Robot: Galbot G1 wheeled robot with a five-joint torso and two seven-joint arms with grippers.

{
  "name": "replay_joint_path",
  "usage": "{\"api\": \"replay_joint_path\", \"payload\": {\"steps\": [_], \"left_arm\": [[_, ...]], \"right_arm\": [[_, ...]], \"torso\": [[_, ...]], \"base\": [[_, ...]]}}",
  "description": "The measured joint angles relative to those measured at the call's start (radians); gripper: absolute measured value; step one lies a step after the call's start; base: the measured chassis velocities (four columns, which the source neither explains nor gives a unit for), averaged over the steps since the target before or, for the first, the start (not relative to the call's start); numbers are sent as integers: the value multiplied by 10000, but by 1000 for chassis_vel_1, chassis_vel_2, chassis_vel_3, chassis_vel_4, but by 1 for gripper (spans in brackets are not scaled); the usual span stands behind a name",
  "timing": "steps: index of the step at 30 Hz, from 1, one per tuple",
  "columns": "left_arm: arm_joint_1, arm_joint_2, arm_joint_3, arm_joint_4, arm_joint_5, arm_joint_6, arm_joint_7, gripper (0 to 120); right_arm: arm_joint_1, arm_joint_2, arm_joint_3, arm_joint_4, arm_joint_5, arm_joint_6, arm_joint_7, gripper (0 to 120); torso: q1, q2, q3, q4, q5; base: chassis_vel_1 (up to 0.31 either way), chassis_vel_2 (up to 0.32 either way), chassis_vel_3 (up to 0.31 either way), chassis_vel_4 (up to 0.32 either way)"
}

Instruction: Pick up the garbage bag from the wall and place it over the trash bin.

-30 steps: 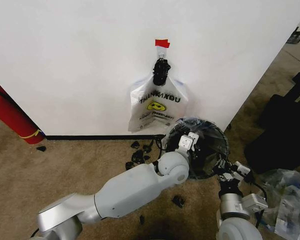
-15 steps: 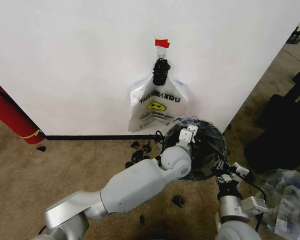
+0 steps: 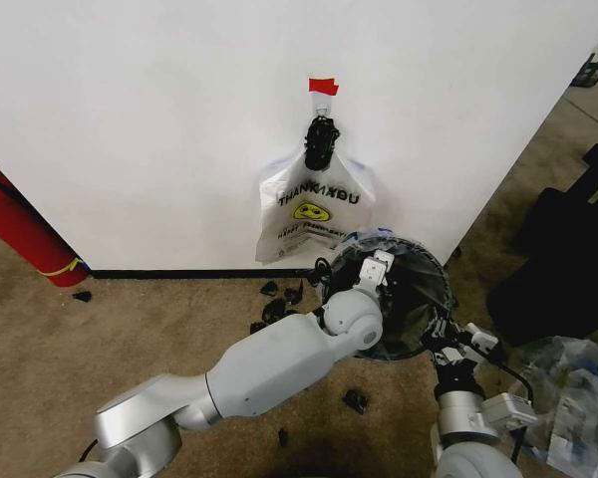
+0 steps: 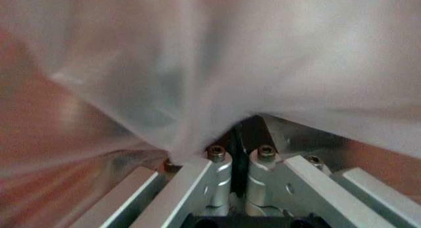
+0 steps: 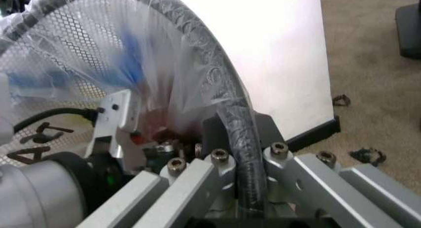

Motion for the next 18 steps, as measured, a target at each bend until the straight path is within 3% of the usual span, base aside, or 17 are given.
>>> {"api": "replay_joint_path", "payload": {"steps": [7,12,18], "left_arm": [[42,335,21,-616,-147,-6,58,0],[139,948,268,-1953,-1227,248,-22,0],[0,1329,509,-2419,-1723,638,93,0]], "right_arm": [[57,-95,36,-175,4,6,-1,0],[38,-231,75,-263,-197,153,-51,0],[-44,-374,82,-220,-482,379,-215,0]], "torso": [[0,0,0,-1,0],[0,0,0,-1,-1],[0,0,0,0,-1]], "base": [[0,0,0,0],[0,0,0,0],[0,0,0,0]]}}
